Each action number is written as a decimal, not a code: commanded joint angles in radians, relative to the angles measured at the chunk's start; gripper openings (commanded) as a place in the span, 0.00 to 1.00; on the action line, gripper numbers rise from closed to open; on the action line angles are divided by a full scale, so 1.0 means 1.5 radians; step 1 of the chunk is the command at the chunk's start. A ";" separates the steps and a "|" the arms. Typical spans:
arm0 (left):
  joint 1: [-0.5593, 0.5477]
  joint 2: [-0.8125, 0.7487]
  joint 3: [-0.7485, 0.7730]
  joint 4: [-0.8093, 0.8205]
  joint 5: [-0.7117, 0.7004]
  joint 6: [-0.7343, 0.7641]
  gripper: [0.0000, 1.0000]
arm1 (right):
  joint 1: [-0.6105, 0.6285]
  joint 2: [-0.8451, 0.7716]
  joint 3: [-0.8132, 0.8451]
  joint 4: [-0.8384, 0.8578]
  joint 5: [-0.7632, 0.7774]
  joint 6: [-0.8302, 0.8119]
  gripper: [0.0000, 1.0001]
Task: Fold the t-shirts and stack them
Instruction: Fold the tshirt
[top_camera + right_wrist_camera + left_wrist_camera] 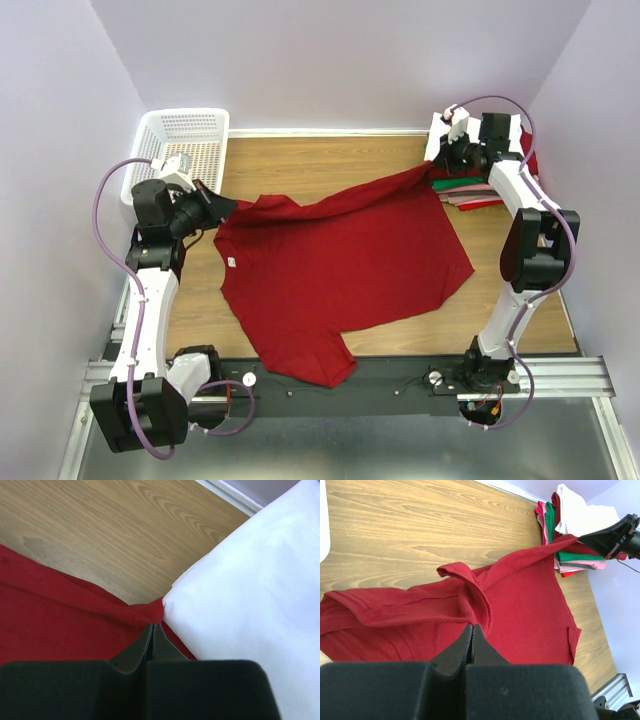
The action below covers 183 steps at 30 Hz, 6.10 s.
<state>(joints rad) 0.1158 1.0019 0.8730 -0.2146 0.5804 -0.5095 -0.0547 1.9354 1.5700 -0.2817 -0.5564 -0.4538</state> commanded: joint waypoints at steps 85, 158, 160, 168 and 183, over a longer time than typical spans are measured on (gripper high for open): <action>-0.004 -0.114 -0.125 -0.045 -0.073 -0.020 0.00 | -0.066 -0.062 -0.220 0.034 -0.052 -0.112 0.06; -0.019 -0.126 -0.139 -0.219 0.032 0.101 0.59 | -0.090 -0.409 -0.386 0.001 -0.250 0.088 0.22; -0.022 -0.101 -0.119 -0.190 0.028 0.093 0.64 | -0.090 -0.424 -0.411 0.002 -0.267 0.096 0.22; -0.203 0.144 -0.010 -0.067 -0.164 0.050 0.63 | -0.090 -0.415 -0.445 0.001 -0.299 0.101 0.22; -0.209 0.333 -0.034 0.028 -0.241 0.046 0.60 | -0.096 -0.408 -0.452 0.001 -0.286 0.087 0.22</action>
<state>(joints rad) -0.1921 1.4609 0.8406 -0.2371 0.2466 -0.4389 -0.1867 1.3151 0.9043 -0.2703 -0.9672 -0.3149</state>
